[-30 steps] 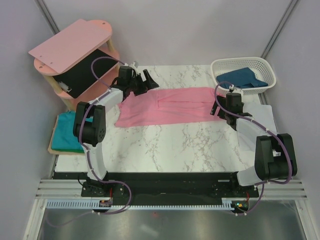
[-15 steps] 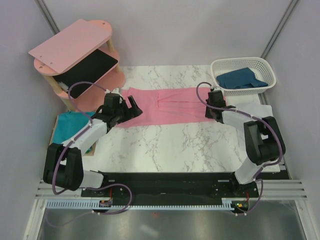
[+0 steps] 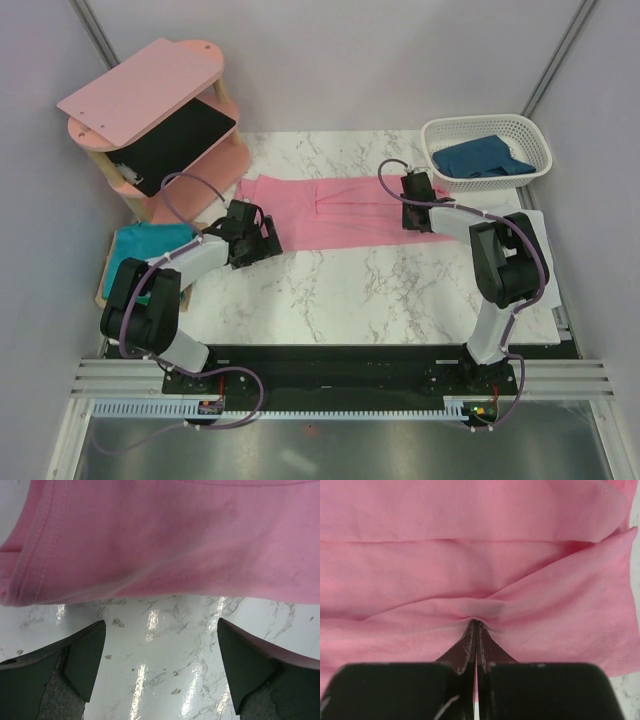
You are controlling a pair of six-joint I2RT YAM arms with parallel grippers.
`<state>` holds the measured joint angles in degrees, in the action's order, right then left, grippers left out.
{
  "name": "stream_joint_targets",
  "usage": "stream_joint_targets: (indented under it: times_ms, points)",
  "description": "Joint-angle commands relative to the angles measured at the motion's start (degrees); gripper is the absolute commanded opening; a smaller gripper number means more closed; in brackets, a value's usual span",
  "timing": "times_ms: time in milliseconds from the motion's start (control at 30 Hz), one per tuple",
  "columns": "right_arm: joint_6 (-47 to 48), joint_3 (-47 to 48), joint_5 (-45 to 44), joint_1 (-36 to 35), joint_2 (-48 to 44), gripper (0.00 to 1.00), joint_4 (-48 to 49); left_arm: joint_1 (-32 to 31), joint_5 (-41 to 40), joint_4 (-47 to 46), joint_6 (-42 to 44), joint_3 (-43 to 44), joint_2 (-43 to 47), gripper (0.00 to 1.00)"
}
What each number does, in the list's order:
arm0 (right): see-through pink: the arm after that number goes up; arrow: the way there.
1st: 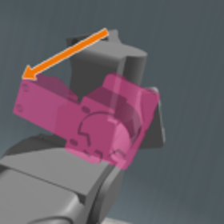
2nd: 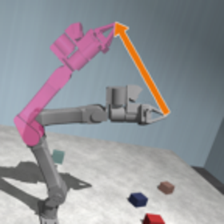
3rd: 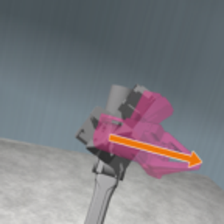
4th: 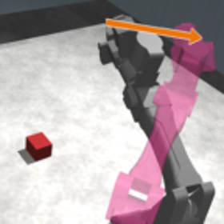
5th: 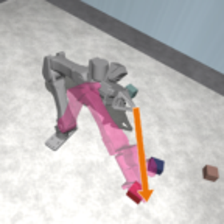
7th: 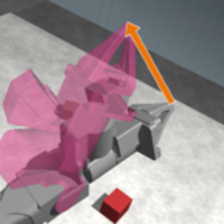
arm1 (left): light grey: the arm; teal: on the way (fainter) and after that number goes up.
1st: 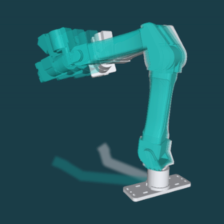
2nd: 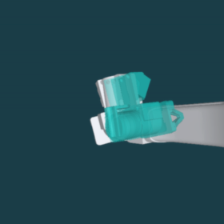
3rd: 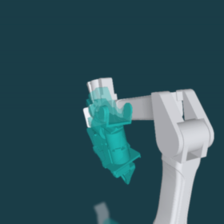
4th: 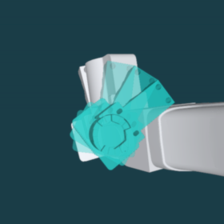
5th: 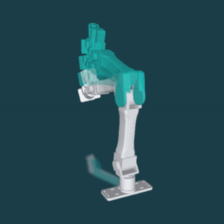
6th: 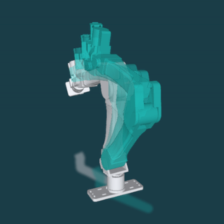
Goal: Fold and stack the t-shirts
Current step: Rotate the tshirt 90 degrees
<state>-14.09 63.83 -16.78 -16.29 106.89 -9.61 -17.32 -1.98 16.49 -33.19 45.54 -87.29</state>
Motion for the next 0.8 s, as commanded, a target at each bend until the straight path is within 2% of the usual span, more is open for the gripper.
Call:
stream_joint_targets:
  times_ms: [0, 100, 300, 533, 767]
  points:
    - [0.55, 0.85, -2.21, -1.02, 1.04, 0.0, -5.59, -0.78, -3.12, 0.65, -0.03, 1.39, -4.02, 0.99]
    - [-0.06, -0.89, -3.35, -2.95, 0.08, 0.0, -8.32, -0.87, -4.79, 0.65, -0.03, 3.15, -7.27, 0.99]
    - [-3.05, -7.04, -0.63, -5.85, -6.07, 0.0, -10.78, -0.78, -7.42, 3.45, 0.76, 12.37, -14.92, 1.0]
    - [-5.51, -12.59, 6.91, -10.51, -14.6, 0.0, -15.61, -0.52, -9.45, 7.76, 3.65, 29.59, -26.34, 1.0]
    - [-9.81, -15.05, 13.95, -21.39, -20.23, 0.0, -18.17, -0.43, -9.1, 14.7, 7.25, 49.36, -40.39, 1.0]
